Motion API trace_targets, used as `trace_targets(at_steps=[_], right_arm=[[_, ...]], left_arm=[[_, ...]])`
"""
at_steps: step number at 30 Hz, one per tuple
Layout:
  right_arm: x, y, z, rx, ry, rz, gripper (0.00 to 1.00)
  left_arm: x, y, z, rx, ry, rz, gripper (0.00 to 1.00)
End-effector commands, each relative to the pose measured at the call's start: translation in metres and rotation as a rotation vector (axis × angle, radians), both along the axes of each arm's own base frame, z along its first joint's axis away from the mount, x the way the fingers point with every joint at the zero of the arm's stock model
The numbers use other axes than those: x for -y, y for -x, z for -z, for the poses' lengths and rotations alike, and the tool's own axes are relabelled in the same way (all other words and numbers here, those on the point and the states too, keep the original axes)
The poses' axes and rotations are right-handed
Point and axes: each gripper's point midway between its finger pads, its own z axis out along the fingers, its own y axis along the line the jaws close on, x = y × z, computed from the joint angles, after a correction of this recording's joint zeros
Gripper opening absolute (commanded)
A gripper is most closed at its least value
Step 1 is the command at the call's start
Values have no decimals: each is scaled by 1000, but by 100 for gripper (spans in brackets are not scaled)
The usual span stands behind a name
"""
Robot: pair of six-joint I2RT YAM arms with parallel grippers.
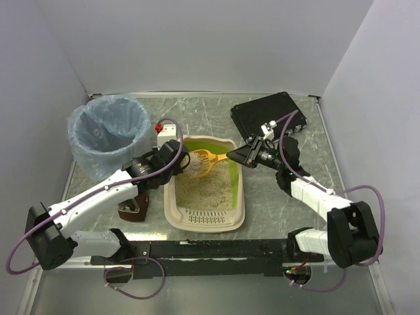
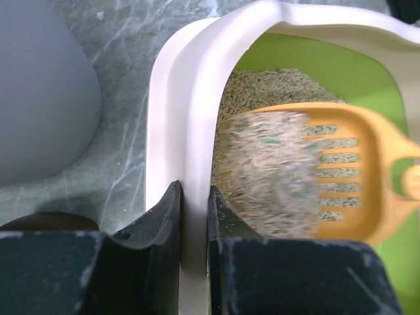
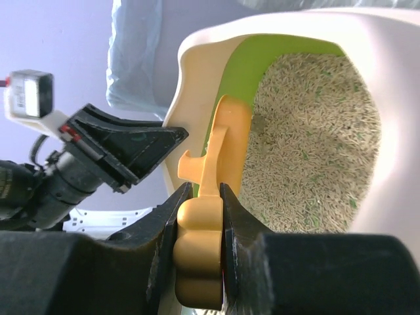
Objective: Clean the litter box
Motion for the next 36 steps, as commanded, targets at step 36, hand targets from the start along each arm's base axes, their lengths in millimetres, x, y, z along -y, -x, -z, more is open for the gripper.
trace_targets(at_steps=[36], right_arm=[[62,21,-10,-95,-320,-29,0]], left_arm=[[30,-29,-24,196,453,21,1]])
